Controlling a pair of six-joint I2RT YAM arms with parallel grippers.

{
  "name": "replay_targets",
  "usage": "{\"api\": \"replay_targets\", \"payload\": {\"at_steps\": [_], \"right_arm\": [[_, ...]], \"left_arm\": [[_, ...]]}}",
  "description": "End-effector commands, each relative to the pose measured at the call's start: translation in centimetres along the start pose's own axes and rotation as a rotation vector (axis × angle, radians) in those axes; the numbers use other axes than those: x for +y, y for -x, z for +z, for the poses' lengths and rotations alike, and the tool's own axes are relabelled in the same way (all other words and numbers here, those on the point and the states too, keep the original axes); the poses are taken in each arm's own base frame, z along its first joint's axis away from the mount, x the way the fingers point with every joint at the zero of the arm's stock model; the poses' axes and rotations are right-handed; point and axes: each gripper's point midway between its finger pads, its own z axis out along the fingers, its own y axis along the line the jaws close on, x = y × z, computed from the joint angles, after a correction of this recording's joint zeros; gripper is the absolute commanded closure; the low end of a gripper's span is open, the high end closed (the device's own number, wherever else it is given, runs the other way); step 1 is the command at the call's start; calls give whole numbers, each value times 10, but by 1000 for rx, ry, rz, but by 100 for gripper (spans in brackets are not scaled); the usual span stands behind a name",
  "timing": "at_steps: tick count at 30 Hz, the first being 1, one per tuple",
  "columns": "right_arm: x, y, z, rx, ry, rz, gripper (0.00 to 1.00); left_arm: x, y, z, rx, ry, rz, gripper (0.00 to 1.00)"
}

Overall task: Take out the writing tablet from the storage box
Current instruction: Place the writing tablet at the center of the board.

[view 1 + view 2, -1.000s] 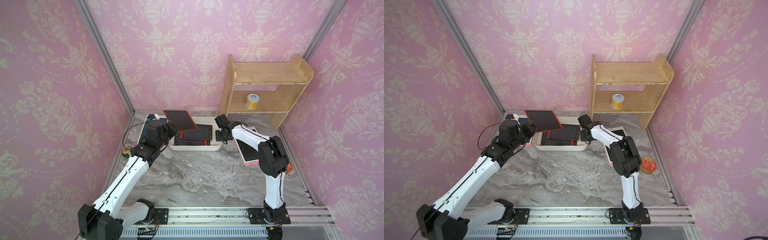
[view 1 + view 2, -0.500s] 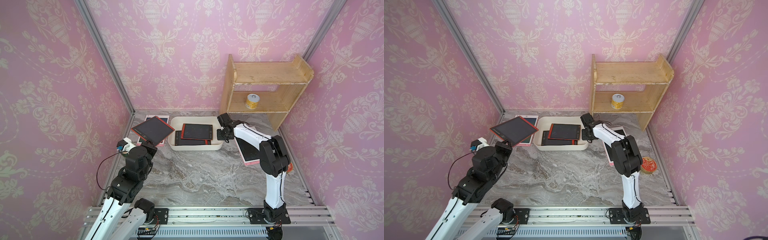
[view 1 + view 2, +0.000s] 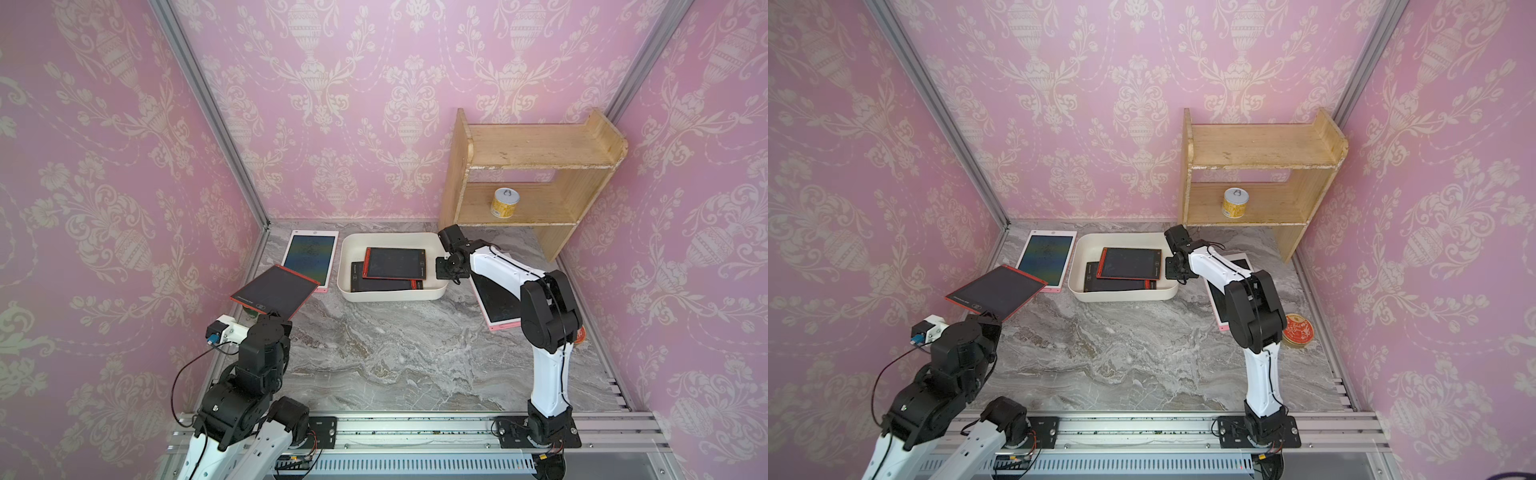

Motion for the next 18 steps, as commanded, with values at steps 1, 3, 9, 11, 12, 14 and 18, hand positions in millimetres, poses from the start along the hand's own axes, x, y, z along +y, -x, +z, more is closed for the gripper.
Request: {"api": "replay_targets", "payload": {"at_steps": [1,3,9,11,12,14,18], "right_arm": [[4,11,-13,-38,40,27,100],[3,11,-14,-39,39,28,100],[1,11,-14,-38,38,31,100],[0,11,-15,-37,36,32,100],[0,11,-15,-39,36,31,100],[-1,10,-15,-38,34,30,100],[-3,9,-15,-36,34,32,100]], "left_arm": [[15,-5,2,6,47,-20,100],[20,-9,4,20,63,-31,100],[38,-24,13,55,103,-47,100],[43,-28,15,62,115,-53,100],[45,-30,16,65,120,-56,100],[51,-34,19,72,136,-54,100],[61,-38,22,77,164,-50,100]]}}
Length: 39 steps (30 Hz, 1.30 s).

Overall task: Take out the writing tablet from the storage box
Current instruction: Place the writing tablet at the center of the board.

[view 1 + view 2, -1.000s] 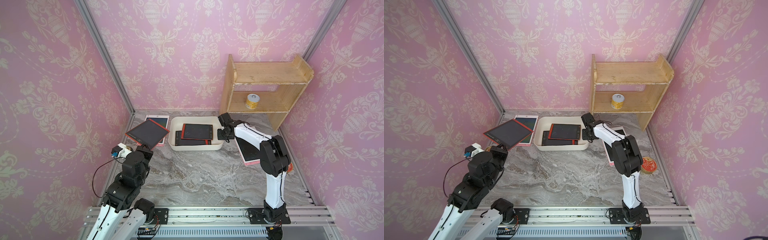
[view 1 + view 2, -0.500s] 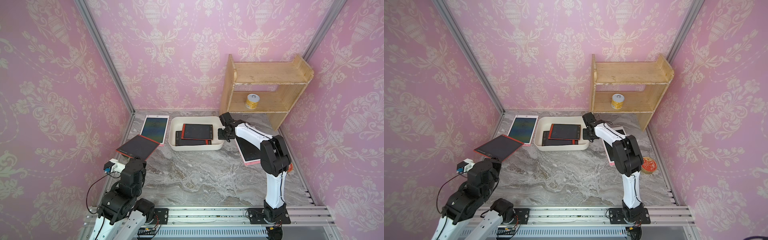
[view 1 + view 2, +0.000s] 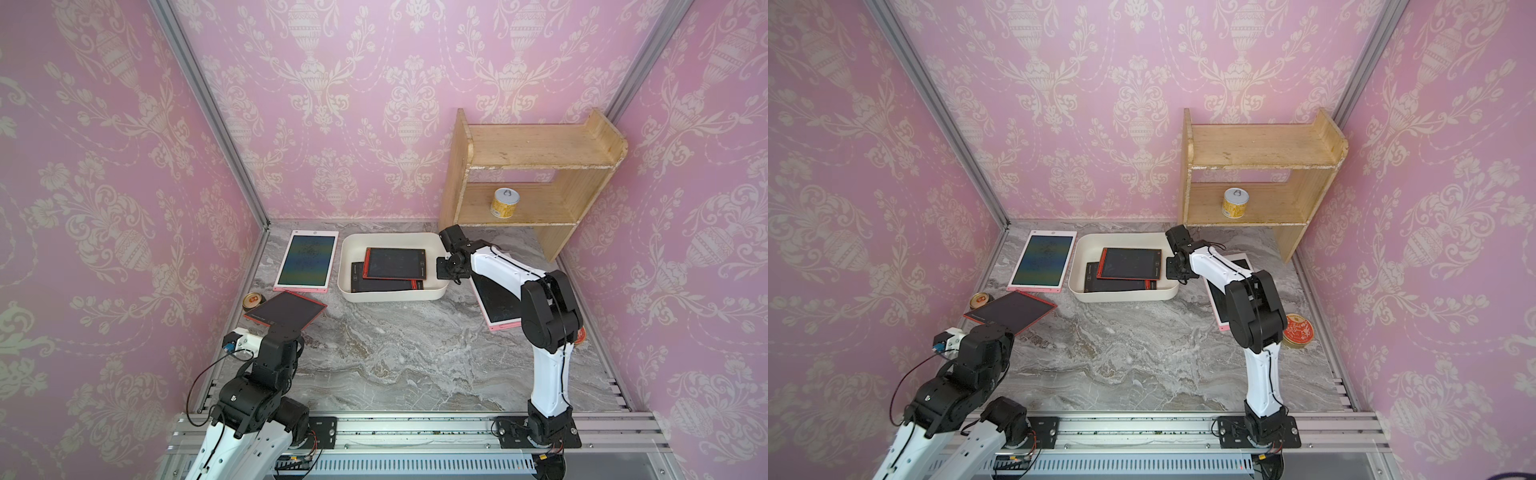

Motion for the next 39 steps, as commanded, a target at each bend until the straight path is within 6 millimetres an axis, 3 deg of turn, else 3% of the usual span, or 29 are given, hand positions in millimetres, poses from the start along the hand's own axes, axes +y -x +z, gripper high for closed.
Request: {"api": "replay_targets", "payload": {"at_steps": [1,16,39], "right_arm": [[0,9,-17,-37,30,24,100],[-1,9,-18,-37,37,25,100],[1,9,-21,-38,50,23,100]], "left_arm": [[7,-3,1,11,10,-23,100],[47,-8,12,-10,123,27,100],[89,-13,16,-15,235,28,63]]}}
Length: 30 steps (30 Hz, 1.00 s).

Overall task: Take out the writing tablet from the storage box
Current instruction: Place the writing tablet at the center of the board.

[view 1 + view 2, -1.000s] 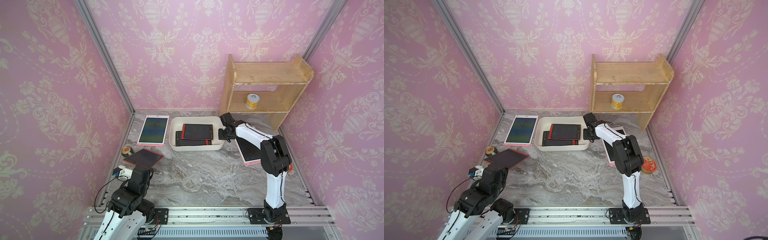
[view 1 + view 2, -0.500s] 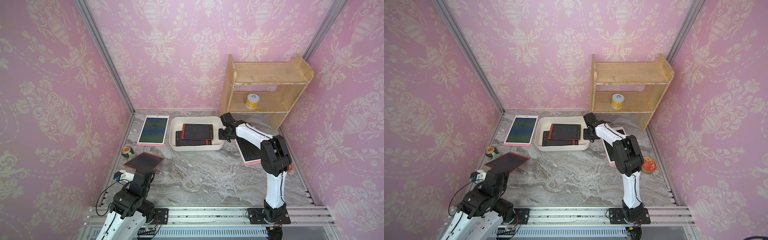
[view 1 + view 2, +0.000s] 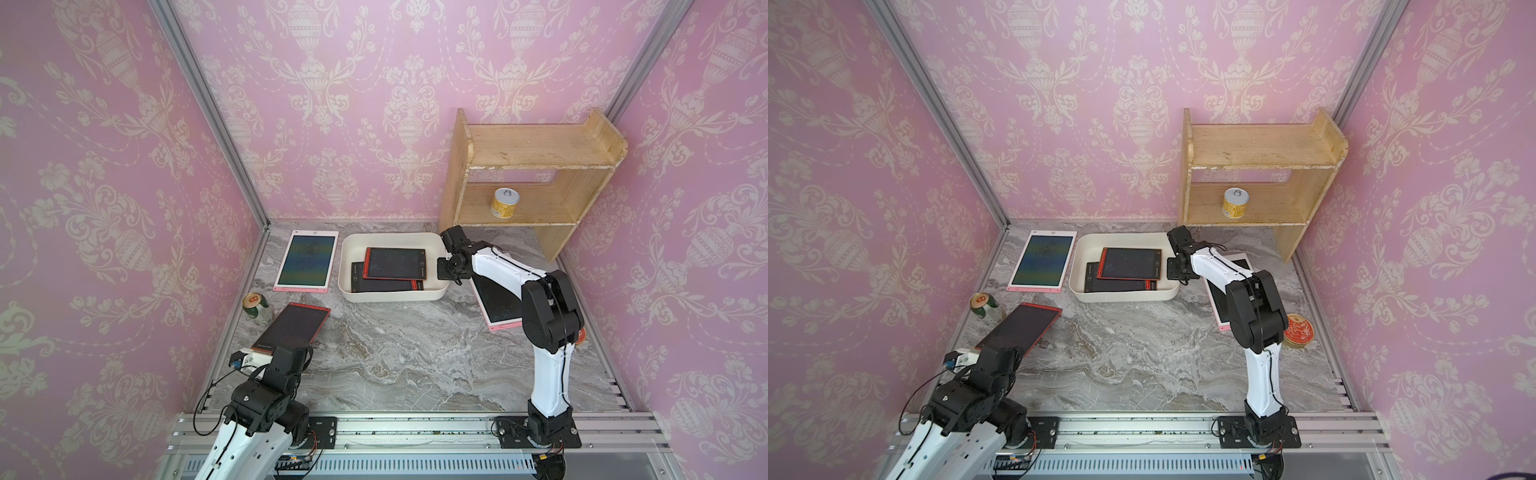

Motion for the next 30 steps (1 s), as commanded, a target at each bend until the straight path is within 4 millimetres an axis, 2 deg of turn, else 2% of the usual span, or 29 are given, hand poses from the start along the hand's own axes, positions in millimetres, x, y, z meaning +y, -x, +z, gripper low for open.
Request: {"api": "replay_targets", "payload": {"at_steps": [1,9,18,24,30], "right_arm": [[3,9,-22,-33,36,16,100],[3,9,-22,-34,39,17,100],[3,9,-22,-28,41,14,100],[2,8,-23,-29,36,11,100],[1,11,-26,-35,26,8,100]], "left_arm": [[16,2,1,-18,44,10,63],[29,0,5,-16,72,7,62],[28,1,5,-20,71,13,60],[23,3,3,-28,62,32,55],[6,8,-3,-42,47,85,49]]}}
